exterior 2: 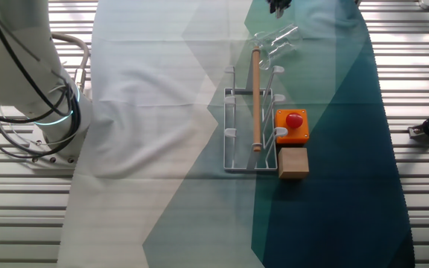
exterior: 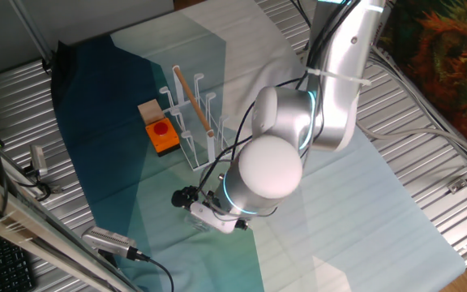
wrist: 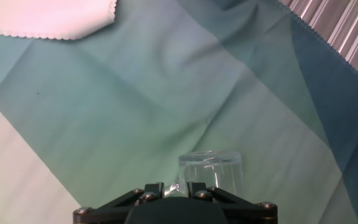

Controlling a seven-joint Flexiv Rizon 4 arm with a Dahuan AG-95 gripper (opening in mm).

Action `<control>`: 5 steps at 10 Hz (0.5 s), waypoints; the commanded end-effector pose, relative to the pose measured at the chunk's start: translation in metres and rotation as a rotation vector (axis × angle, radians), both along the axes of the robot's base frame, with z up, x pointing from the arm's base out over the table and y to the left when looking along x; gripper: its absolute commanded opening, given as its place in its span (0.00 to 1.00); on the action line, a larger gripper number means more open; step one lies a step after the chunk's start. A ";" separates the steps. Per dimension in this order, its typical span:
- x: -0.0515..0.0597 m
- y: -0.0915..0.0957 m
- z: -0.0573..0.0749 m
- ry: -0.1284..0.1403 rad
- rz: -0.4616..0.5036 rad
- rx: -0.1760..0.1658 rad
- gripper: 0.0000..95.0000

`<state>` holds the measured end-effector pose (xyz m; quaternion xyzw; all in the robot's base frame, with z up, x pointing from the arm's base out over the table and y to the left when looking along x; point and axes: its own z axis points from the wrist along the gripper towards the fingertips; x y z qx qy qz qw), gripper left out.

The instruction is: Put the cup on the cup rack

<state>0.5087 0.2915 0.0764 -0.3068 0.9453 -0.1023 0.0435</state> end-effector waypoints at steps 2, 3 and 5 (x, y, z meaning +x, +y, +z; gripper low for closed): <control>0.003 -0.002 -0.006 0.005 -0.010 -0.012 0.20; 0.004 -0.002 -0.008 0.004 -0.009 -0.015 0.20; 0.005 -0.002 -0.009 0.003 -0.012 -0.009 0.20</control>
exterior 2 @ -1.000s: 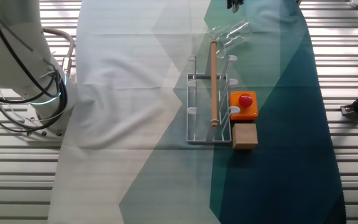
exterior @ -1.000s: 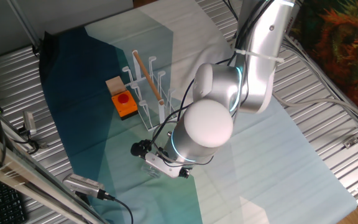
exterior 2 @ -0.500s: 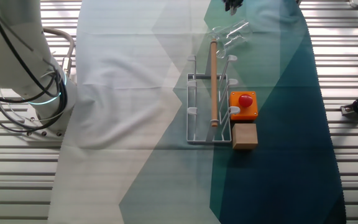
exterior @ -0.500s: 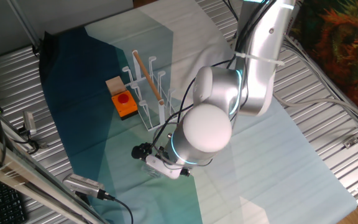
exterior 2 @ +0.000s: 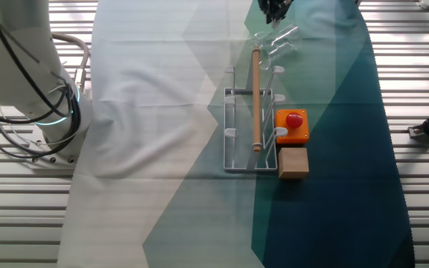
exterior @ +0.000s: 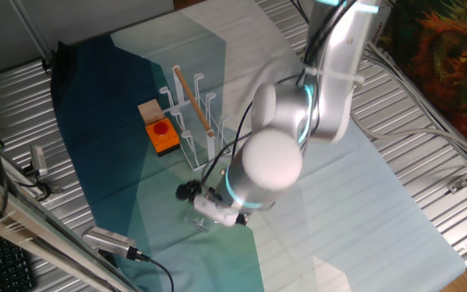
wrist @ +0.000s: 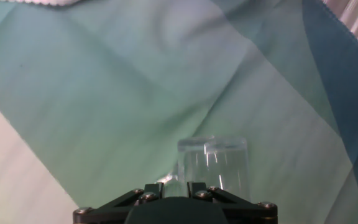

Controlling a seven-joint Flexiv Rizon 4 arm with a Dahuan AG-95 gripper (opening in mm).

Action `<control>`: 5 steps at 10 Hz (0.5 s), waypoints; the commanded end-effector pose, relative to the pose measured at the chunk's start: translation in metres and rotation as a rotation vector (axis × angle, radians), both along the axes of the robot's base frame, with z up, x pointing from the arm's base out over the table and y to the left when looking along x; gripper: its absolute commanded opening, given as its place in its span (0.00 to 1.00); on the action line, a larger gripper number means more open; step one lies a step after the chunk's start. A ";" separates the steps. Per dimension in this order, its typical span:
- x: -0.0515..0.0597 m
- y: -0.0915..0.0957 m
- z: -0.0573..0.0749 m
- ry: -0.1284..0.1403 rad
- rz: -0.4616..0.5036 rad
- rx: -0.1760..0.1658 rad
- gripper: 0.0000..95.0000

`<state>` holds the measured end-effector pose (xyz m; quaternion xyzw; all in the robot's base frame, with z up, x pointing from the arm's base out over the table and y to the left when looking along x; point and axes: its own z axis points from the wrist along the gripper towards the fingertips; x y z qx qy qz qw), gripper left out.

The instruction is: Put the cup on the cup rack

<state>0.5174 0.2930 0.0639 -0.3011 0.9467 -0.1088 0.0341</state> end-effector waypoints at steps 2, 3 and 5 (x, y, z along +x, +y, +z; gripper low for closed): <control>-0.004 -0.003 0.001 -0.012 0.003 0.005 0.20; -0.005 -0.004 -0.002 -0.013 0.000 0.004 0.20; -0.009 -0.006 -0.007 -0.020 0.000 0.007 0.20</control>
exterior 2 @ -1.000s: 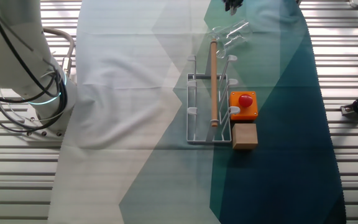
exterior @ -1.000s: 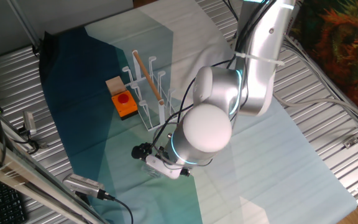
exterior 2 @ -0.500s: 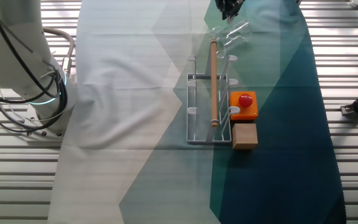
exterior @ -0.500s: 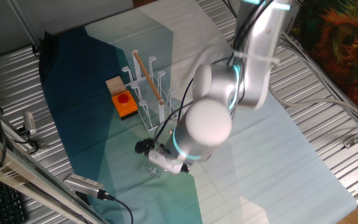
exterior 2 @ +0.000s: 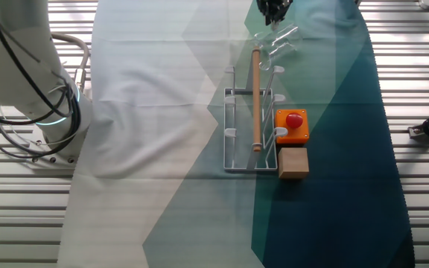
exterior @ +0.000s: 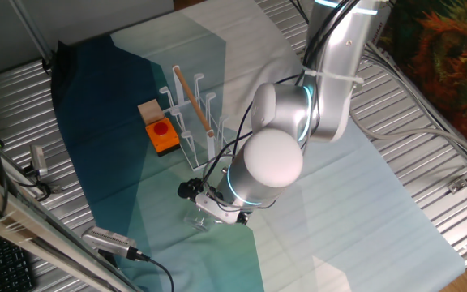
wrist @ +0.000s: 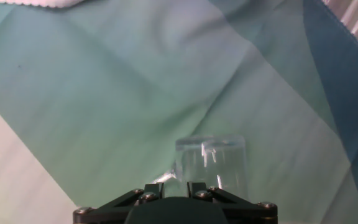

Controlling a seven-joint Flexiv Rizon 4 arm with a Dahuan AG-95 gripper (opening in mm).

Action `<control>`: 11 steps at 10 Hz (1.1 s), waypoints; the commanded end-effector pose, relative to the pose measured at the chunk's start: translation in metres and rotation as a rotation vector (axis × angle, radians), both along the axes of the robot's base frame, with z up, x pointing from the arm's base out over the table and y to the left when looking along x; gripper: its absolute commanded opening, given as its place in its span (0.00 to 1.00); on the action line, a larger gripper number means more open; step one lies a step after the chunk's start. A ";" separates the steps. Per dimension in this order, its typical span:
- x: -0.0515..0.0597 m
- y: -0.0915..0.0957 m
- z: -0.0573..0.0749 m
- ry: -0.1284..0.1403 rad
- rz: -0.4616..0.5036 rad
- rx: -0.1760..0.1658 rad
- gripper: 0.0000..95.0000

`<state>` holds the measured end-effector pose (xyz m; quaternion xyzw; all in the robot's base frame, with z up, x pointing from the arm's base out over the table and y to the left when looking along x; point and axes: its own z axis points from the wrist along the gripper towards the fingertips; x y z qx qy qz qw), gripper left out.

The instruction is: Put the cup on the cup rack

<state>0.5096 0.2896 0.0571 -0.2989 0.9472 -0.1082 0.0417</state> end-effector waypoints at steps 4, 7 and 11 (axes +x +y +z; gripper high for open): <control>0.000 -0.001 -0.006 -0.008 0.005 -0.002 0.20; 0.001 0.001 -0.013 -0.018 0.002 -0.023 0.20; -0.001 0.002 -0.020 -0.025 -0.004 -0.048 0.20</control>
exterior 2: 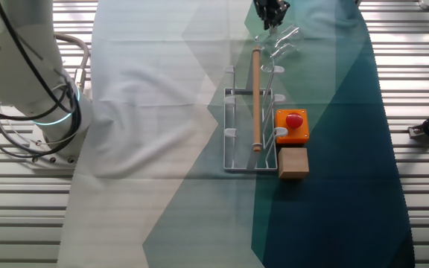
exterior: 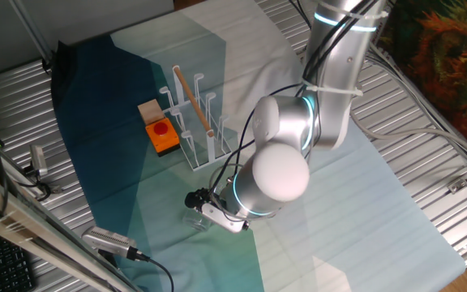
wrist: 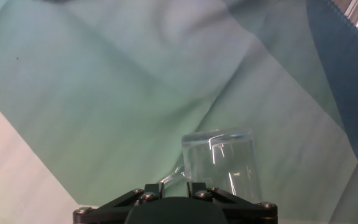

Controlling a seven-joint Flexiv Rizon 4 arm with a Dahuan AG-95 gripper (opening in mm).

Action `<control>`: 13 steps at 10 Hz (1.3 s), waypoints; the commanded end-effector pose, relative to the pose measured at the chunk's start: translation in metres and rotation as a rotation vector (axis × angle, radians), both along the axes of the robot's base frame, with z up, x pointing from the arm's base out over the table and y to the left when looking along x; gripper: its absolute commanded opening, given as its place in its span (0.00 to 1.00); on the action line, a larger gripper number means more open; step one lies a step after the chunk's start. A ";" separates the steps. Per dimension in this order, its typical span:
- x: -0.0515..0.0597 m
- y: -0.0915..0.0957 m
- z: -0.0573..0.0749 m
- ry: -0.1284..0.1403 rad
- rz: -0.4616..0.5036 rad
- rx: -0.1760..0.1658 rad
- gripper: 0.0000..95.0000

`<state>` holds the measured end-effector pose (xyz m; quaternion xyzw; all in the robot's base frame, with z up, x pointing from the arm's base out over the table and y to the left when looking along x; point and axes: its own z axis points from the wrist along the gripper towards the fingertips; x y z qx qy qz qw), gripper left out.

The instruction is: Put the cup on the cup rack

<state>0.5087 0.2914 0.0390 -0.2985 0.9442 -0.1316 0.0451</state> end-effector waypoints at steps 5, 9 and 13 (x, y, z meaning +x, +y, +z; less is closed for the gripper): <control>-0.005 -0.002 -0.005 -0.025 -0.019 -0.015 0.20; -0.003 0.000 -0.006 -0.068 -0.041 -0.004 0.20; 0.002 0.006 -0.010 -0.110 -0.073 0.006 0.20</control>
